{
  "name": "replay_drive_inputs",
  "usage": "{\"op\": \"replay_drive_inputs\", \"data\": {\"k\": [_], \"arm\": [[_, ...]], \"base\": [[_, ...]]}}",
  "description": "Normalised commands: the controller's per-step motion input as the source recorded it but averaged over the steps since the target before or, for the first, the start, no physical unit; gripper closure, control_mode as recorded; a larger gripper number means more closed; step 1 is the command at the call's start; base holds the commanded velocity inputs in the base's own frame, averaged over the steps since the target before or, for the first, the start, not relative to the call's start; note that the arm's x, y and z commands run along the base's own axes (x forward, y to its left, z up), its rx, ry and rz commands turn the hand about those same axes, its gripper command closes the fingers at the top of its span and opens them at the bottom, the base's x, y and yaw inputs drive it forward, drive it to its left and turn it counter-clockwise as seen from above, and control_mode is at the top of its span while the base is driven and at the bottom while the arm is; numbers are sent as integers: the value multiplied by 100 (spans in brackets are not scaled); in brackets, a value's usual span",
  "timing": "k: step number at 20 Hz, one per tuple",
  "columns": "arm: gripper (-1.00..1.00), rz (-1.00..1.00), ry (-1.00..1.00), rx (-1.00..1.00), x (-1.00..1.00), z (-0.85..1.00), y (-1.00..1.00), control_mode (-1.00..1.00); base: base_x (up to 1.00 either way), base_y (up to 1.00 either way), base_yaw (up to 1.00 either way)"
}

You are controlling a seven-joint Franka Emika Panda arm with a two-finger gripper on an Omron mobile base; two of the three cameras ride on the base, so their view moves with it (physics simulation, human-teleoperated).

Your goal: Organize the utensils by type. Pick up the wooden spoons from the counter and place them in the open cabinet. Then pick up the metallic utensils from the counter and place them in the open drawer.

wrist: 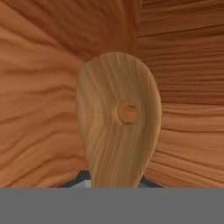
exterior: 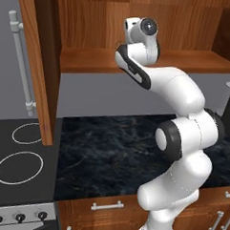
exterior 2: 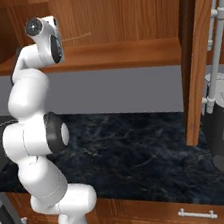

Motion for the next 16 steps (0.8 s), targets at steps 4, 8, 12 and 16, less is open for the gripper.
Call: {"op": "replay_drive_inputs", "data": {"k": [4,8,12,16], "arm": [[-100,0,0,-1,22,-35,0,-100],[-100,0,7,0,20,-34,0,-100],[-100,0,8,0,5,-35,0,-100],[-100,0,1,0,-4,-34,0,-100]], "base": [[0,0,0],[0,0,0],[0,0,0],[0,0,0]]}}
